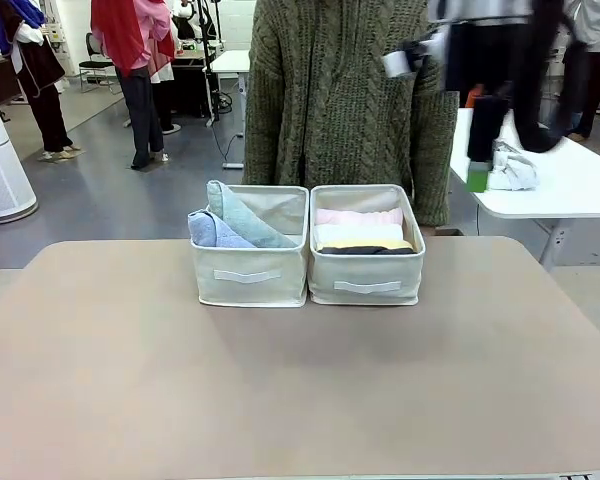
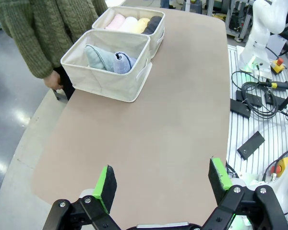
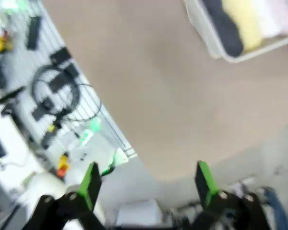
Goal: Sort the towels based on their folding style.
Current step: Pick up another triangle-folded towel from the table and place it in the left Fabric basket.
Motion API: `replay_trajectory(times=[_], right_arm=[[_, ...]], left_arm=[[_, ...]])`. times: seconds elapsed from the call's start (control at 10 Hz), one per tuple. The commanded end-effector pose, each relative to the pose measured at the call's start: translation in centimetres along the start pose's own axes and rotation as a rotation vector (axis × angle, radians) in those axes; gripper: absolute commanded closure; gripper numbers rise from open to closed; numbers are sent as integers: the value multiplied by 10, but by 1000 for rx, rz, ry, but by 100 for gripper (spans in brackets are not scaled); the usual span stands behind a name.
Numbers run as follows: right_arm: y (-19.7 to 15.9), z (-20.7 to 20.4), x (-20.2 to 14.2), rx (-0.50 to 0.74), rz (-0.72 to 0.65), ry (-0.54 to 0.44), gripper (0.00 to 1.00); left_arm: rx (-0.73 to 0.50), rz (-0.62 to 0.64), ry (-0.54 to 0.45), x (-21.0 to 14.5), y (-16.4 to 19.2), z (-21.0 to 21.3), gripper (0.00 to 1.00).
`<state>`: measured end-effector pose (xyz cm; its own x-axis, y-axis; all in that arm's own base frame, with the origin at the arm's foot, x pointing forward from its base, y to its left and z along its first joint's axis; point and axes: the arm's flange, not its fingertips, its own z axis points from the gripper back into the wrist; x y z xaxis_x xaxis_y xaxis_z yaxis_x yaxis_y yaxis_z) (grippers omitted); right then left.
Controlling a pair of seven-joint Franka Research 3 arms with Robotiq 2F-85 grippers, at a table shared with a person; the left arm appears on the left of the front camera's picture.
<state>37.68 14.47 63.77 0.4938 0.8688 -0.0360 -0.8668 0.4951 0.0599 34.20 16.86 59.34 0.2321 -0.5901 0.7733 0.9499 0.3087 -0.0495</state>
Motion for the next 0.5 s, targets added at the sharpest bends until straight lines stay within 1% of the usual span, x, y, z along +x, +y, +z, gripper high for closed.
replay_trajectory(times=[0.0, 0.1, 0.2, 0.3, 0.4], right_arm=[[-36, -32, -24, -13, 98, -229, 0], [-54, -34, -27, -32, 148, -306, 0], [-64, -32, -15, -90, 195, -348, 0], [-45, -15, -39, -43, 35, -199, 0], [-45, -15, -39, -43, 35, -199, 0]], left_arm=[[14, -23, -15, -2, -1, -2, 0], [14, -23, -15, -2, -1, -2, 0], [14, -23, -15, -2, -1, -2, 0], [14, -23, -15, -2, -1, -2, 0], [14, -23, -15, -2, -1, -2, 0]])
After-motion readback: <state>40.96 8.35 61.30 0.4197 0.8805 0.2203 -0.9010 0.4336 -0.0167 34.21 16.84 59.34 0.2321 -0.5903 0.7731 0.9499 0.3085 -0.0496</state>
